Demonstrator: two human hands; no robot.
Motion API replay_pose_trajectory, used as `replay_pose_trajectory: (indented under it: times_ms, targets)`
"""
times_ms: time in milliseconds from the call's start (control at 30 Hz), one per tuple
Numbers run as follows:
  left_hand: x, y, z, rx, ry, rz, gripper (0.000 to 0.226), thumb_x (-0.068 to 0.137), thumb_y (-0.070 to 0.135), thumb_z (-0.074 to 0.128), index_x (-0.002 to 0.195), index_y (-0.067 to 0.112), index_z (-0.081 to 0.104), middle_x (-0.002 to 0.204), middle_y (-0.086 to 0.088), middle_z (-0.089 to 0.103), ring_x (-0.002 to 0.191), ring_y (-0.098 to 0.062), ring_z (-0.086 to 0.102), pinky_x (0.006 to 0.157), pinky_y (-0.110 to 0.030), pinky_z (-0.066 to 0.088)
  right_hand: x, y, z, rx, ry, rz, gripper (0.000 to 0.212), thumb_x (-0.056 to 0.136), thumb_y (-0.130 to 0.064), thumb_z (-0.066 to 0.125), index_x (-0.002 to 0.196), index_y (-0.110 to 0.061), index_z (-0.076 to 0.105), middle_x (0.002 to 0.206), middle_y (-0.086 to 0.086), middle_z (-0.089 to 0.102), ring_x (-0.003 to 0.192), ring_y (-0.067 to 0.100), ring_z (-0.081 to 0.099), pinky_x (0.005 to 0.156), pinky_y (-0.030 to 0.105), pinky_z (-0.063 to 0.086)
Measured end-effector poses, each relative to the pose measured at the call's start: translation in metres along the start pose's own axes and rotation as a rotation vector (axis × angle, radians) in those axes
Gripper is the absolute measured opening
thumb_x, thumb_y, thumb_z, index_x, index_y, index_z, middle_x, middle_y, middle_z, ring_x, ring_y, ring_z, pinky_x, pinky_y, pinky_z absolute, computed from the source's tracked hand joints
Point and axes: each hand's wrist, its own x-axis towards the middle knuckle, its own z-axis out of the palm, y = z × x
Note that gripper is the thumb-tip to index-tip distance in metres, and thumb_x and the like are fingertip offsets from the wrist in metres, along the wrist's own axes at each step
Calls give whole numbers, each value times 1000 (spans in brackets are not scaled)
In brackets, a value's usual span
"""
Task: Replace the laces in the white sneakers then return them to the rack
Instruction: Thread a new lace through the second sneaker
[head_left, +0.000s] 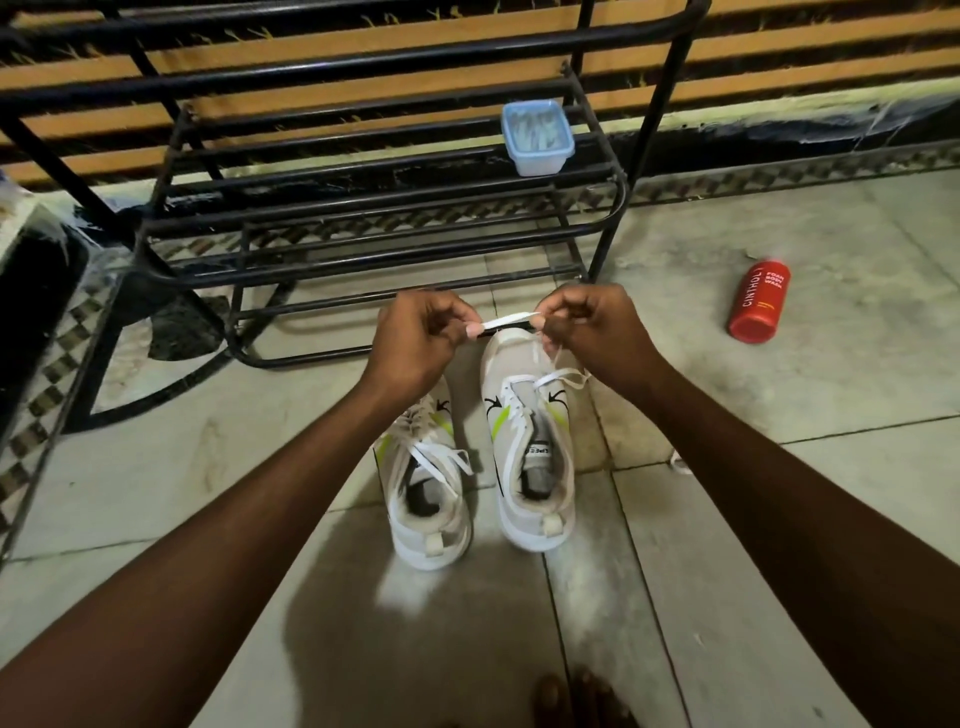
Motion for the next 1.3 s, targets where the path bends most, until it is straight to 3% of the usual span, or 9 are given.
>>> replay_pose_trajectory:
  times_ms: [133,333,467,700,900,1000,1100,1200,1300]
  targets:
    - [2,5,11,49,-41,43,20,89,4,74,77,21,75,68,11,70,65,-4,63,72,-30,53,5,-3,-13,-296,22,-92,3,85,-16,74,82,-17,75,72,-8,71,67,5,63,68,27,49]
    - [2,13,26,-58,-12,-28,15,80,2,84,77,15,75,62,-1,72,57,-10,69,57,-18,49,2,-7,-9,-351,-223,-97,30,79,-23,85,106,-17,74,96,0,73,87,8,70,76,25,58]
    - [-2,13,31,0,15,-34,17,80,6,85,79,18,73,62,1,73,57,-11,72,55,-19,53,0,4,-6,-247,-208,-62,16,81,-17,83,93,-11,76,74,0,71,60,5,67,57,20,54]
    - [-18,6,44,84,-46,-142,17,78,10,80,89,17,70,74,8,72,71,-7,71,67,-21,57,-11,19,3,-260,-1,6,21,92,-14,68,73,-20,72,59,-5,69,57,8,63,68,27,51]
    - [-44,16,54,309,-345,-272,85,48,53,62,128,26,58,113,7,52,109,-15,57,94,-32,52,-22,35,15,-370,95,76,11,87,-15,71,78,-20,76,69,-18,66,72,4,64,77,17,45]
    - [-43,16,58,360,-379,-278,89,57,52,69,139,24,51,121,4,44,121,-20,51,100,-36,50,-24,40,19,-343,71,103,8,86,-15,72,80,-17,78,72,-11,71,69,2,65,73,15,44]
    - [-42,12,62,446,-390,-286,68,65,48,75,124,19,56,116,1,44,116,-23,52,98,-39,51,-25,42,22,-359,57,102,6,82,-13,76,79,-16,80,77,-6,75,66,-9,61,74,7,43]
    - [-40,9,64,469,-353,-286,41,65,45,78,88,19,56,94,2,42,94,-20,49,77,-30,44,-27,44,25,-335,43,149,9,79,-6,76,77,-13,80,72,-2,75,70,6,70,81,24,54]
    - [-38,8,61,449,-319,-295,38,59,45,72,69,18,48,81,0,43,85,-21,45,66,-28,32,-29,45,29,-370,65,162,12,77,-2,75,74,-12,79,71,1,75,71,14,70,77,15,49]
